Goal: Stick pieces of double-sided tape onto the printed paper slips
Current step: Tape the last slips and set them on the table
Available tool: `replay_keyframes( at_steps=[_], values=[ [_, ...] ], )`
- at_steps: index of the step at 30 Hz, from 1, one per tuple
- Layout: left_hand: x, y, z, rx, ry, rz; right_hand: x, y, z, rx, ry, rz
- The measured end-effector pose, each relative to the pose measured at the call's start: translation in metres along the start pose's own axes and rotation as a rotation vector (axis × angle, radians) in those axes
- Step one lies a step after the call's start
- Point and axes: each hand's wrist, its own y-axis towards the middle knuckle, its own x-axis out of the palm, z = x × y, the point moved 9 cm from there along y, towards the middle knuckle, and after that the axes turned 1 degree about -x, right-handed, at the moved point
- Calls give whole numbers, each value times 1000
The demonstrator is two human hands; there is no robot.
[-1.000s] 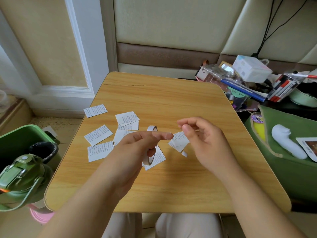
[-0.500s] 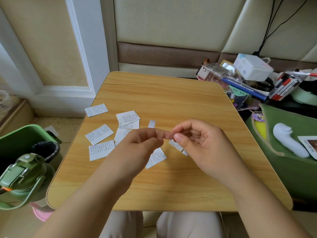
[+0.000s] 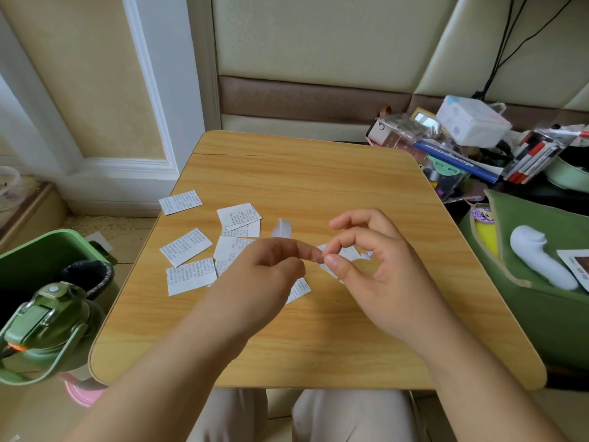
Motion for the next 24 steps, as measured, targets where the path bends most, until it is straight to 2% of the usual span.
replay_keyframes(
  at_steps=[11,17,20,22,24],
  values=[
    [8,4,0,29,83,21,9,-15,19,72,102,-89],
    [18,8,-3,20,107,-9,14,-23,41,174,274,-110],
    [13,17,-9,21,127,60,21,-29,44,213,386,-152],
    [4,26,-12,25,172,104,21,-31,44,219,444,-124],
    [-3,32,-15,56,263,128,10,-25,55,261,463,-15]
  ],
)
